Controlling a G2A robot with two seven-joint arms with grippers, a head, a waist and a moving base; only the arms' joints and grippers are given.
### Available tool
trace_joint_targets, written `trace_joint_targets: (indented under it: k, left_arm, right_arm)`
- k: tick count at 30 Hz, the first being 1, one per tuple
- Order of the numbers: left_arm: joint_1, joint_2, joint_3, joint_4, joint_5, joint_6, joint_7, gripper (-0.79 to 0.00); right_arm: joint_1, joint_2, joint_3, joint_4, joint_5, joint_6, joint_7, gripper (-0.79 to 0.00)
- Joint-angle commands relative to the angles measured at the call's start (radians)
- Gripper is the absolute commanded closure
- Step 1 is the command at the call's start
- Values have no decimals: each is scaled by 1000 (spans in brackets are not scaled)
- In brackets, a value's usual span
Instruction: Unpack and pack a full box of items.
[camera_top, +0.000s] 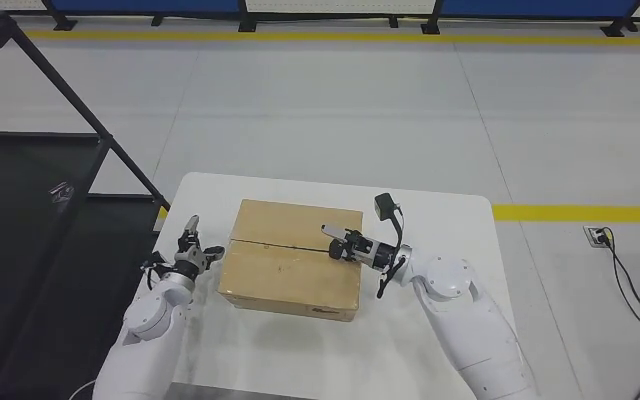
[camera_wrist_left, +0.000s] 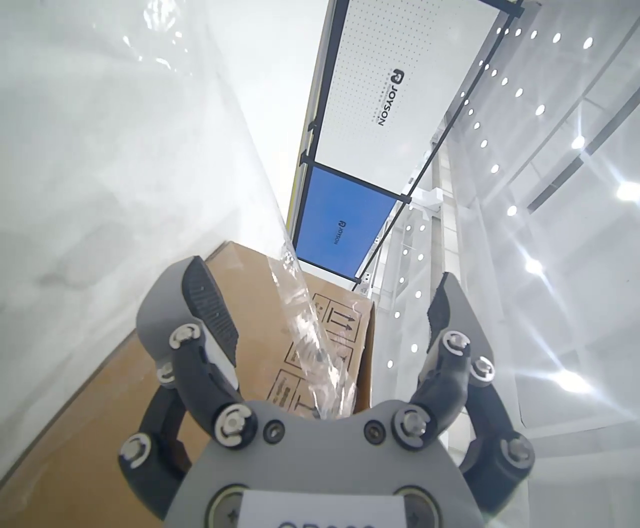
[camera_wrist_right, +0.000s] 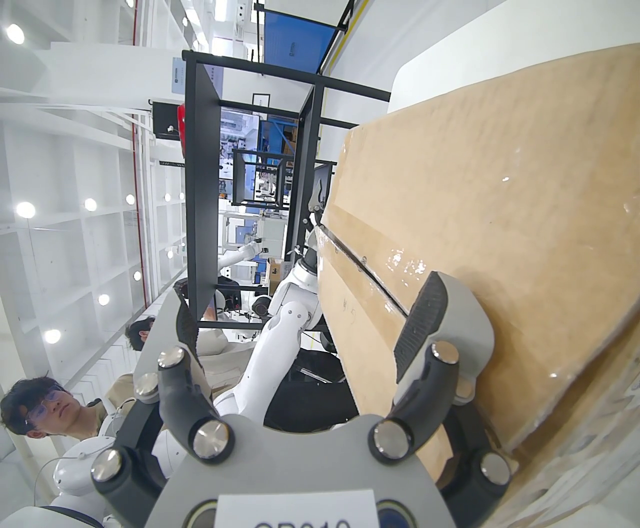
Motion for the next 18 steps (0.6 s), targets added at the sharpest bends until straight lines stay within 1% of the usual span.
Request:
trace_joint_targets:
  k: [1,4,7,9,13,18]
  left_arm:
    - [-39,-6,16,49,-2,-1,6,-785]
    - [-90,-16,42,110,9,-29,41,-785]
    - [-138,-29,59,172,-19,-65,63,-785]
    - [-159,-36,56,198,-55,-98,59,-785]
    - [-169,-38,37,209,-92,-151,33,-785]
    - [-141,-30,-17,154,-118,-226,34,-785]
  right_arm:
    - [0,0,0,0,0,0,0,-785]
    - [0,0,0,0,0,0,0,-785]
    - [0,0,0,0,0,0,0,-785]
    - [0,0,0,0,0,0,0,-785]
    - [0,0,0,0,0,0,0,-785]
    - [0,0,0,0,0,0,0,-785]
